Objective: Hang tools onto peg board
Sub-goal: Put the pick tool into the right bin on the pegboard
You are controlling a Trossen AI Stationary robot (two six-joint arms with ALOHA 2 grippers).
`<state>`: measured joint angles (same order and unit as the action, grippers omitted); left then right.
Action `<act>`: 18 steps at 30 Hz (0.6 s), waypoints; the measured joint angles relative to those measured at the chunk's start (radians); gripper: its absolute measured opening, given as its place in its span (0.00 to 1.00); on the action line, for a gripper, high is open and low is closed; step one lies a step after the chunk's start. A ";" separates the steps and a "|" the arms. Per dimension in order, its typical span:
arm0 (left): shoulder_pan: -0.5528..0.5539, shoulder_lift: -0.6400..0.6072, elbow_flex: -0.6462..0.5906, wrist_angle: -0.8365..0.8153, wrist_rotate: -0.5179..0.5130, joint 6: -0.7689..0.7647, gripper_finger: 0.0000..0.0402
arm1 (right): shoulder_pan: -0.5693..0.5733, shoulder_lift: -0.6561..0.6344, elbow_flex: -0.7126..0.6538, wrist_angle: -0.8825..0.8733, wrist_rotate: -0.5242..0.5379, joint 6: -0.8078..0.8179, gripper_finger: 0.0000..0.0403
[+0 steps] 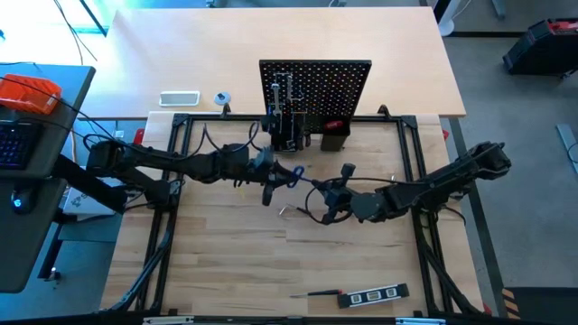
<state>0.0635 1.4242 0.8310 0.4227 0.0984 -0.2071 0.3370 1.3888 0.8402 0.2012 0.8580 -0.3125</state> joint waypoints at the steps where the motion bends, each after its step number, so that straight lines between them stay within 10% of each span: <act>1: 0.000 0.000 0.000 -0.004 0.005 0.010 0.05 | 0.000 0.000 0.000 -0.005 -0.003 0.008 0.01; 18: 0.001 -0.180 0.014 -0.411 -0.050 0.220 0.04 | 0.023 -0.006 0.001 -0.190 0.074 0.154 0.07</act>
<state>0.0643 1.2440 0.8452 0.0121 0.0484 0.0129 0.3603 1.3826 0.8413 0.0107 0.9315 -0.1585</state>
